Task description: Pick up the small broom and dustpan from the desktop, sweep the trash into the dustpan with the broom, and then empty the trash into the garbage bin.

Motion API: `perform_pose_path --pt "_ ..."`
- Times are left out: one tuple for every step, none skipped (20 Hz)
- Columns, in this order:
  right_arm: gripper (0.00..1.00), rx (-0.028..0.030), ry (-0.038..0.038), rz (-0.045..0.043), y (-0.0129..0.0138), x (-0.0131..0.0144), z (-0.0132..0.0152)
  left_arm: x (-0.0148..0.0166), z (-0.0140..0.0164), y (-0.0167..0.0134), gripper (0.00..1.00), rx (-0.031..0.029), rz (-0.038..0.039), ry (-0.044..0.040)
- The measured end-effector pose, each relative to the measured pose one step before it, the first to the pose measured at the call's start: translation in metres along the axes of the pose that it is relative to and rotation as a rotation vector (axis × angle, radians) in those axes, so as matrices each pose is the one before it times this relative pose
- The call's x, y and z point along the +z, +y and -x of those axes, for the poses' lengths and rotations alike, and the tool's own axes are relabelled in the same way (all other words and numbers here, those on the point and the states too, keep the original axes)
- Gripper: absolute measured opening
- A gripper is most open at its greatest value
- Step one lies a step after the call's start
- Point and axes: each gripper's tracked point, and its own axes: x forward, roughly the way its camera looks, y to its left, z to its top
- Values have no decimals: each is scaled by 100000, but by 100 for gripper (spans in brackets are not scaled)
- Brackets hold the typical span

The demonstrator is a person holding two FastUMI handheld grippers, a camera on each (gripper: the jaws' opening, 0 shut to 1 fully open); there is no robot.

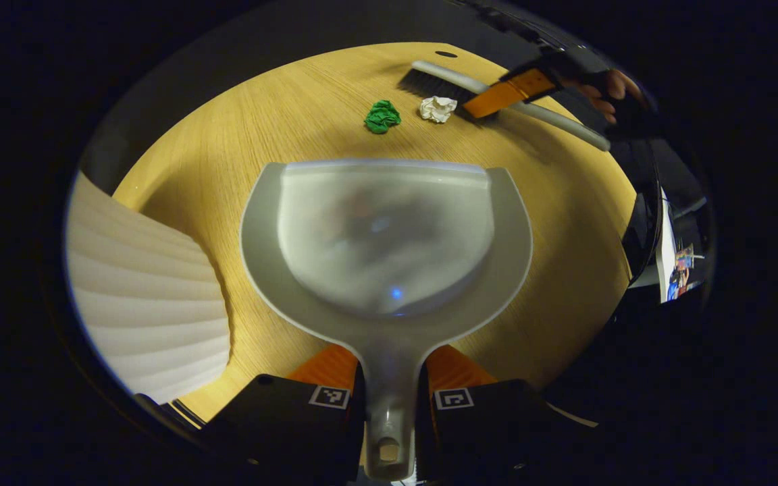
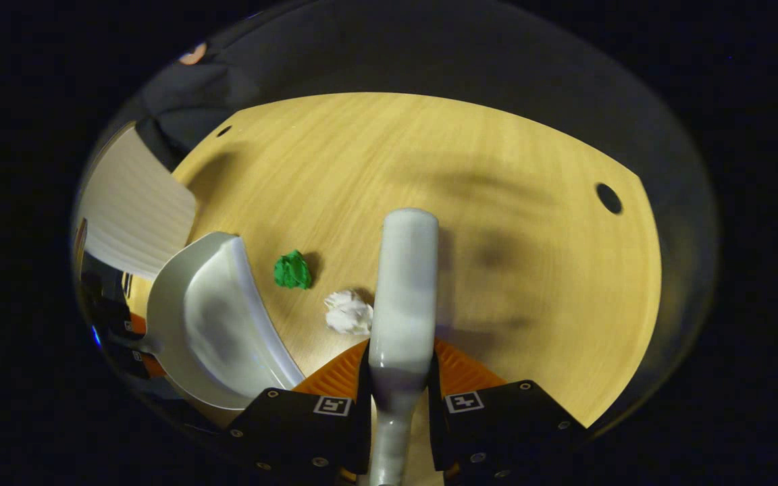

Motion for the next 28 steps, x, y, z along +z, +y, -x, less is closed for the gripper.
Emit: perform_pose_path --pt "36 3277 1868 4914 595 181 -319 393 -108 336 31 -155 -2071 -578" --pt "36 3048 2797 2863 816 246 -260 219 -87 237 31 -559 -2233 187" --pt "36 4347 1016 2884 1131 210 132 294 9 115 31 -747 -1852 -535" --pt "36 5168 946 2822 1434 287 157 322 25 238 31 -44 -1721 -249" --pt "36 4437 1565 3233 1234 104 50 243 -82 89 31 -246 -1231 363" --pt "35 3085 2091 3509 1008 92 -81 -63 -88 113 31 -50 -914 -362" --pt "36 3281 1998 3398 906 171 45 -63 35 -126 31 -749 -830 870" --pt "36 3010 1295 2082 654 382 136 -25 229 153 31 45 -613 -552" --pt "36 3080 1764 1109 684 353 275 -146 -35 -18 31 -292 -288 615" --pt "36 -55 -248 1987 -651 -79 209 231 34 29 31 151 829 -829" --pt "36 1337 568 1232 192 -312 525 90 5 -364 31 -293 328 -330" --pt "36 545 -573 -211 -113 428 256 57 -186 -40 34 -190 2418 -877" --pt "36 -857 -1938 -1085 321 -81 6 -142 -77 -322 31 -520 1812 -679" --pt "36 -2208 -2177 -3359 -440 11 325 -79 -110 -259 31 -400 2538 -849" --pt "36 -2863 -3065 -4312 -160 -96 173 -254 -35 -353 31 -2 2923 -555" --pt "36 -2247 -2895 -5014 -551 -31 507 -353 136 -205 31 209 3338 -579" --pt "36 -2977 -3572 -5496 -845 -42 595 -24 163 -157 31 -15 3643 -1595" --pt "36 -3022 -2886 -5579 -936 166 576 -14 159 -296 31 -73 4028 -1216" --pt "35 -3713 -2828 -5455 -1069 207 528 16 162 -263 31 479 3725 -1945" --pt "36 -2879 -2084 -5324 -892 114 430 -164 -6 -434 31 -41 4076 -687" --pt "36 -3201 -2069 -5356 -886 96 224 -11 129 -265 31 167 4177 -2095" --pt "36 -1608 -863 -4542 -106 -1115 209 -242 52 -397 31 -381 3119 -982" --pt "36 -1365 -1077 -4258 -515 -1006 -415 27 115 -176 31 795 3089 -2054" --pt "35 -439 326 -4107 -151 -1006 -219 -246 378 -351 31 -222 1351 -1690" --pt "36 -610 509 -3885 -320 -1077 -103 -33 272 23 31 949 825 -987" --pt "36 -448 833 -2827 -121 -1297 -462 15 541 -125 31 707 -734 -867" --pt "36 -1224 611 -2092 -230 -1305 -764 186 527 -40 31 1108 498 -824" --pt "36 -1965 848 -1123 -232 -1067 -848 19 838 -60 31 242 126 -1013"
